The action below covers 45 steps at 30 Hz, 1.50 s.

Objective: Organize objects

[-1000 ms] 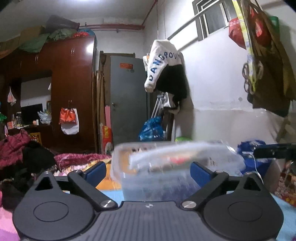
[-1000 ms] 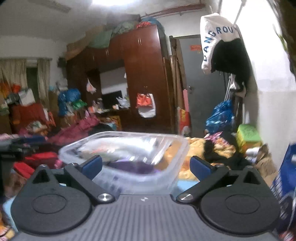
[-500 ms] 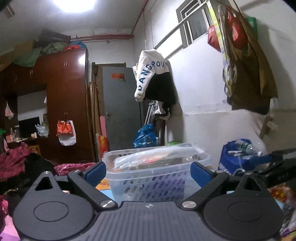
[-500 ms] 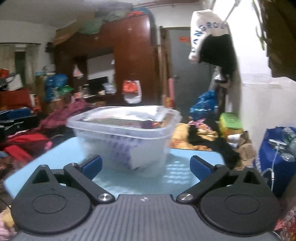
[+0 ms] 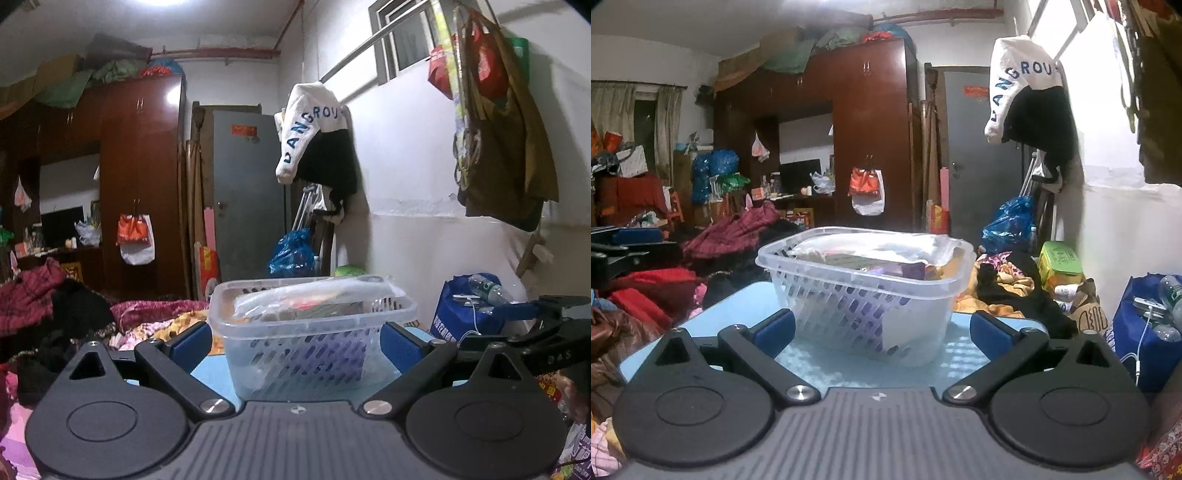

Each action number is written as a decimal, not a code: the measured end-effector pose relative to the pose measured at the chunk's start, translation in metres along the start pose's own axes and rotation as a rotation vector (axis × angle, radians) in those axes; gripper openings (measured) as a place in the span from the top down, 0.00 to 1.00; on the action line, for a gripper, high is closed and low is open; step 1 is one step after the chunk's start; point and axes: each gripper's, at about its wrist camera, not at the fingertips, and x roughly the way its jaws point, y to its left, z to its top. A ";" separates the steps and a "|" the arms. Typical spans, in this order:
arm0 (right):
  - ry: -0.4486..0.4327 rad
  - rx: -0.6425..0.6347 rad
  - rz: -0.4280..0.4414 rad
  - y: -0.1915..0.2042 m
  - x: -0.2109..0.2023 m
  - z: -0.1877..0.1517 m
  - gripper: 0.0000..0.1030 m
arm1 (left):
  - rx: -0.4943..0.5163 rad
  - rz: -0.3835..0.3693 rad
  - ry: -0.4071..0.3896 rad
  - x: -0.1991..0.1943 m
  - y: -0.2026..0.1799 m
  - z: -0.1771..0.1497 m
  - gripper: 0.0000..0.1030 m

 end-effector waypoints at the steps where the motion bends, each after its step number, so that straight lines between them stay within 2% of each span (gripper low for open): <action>1: 0.001 -0.003 0.000 0.001 -0.002 -0.001 0.00 | -0.005 0.002 0.003 0.000 0.002 -0.001 0.04; 18: -0.004 -0.004 0.002 0.004 0.004 0.006 0.00 | 0.015 -0.003 0.026 0.012 -0.001 -0.007 0.04; 25: 0.022 0.016 0.006 -0.004 0.013 0.010 0.00 | 0.031 -0.002 0.045 0.016 -0.003 -0.009 0.04; 45: 0.025 0.002 0.023 -0.003 0.012 0.009 0.00 | 0.019 -0.007 0.060 0.026 -0.006 -0.010 0.04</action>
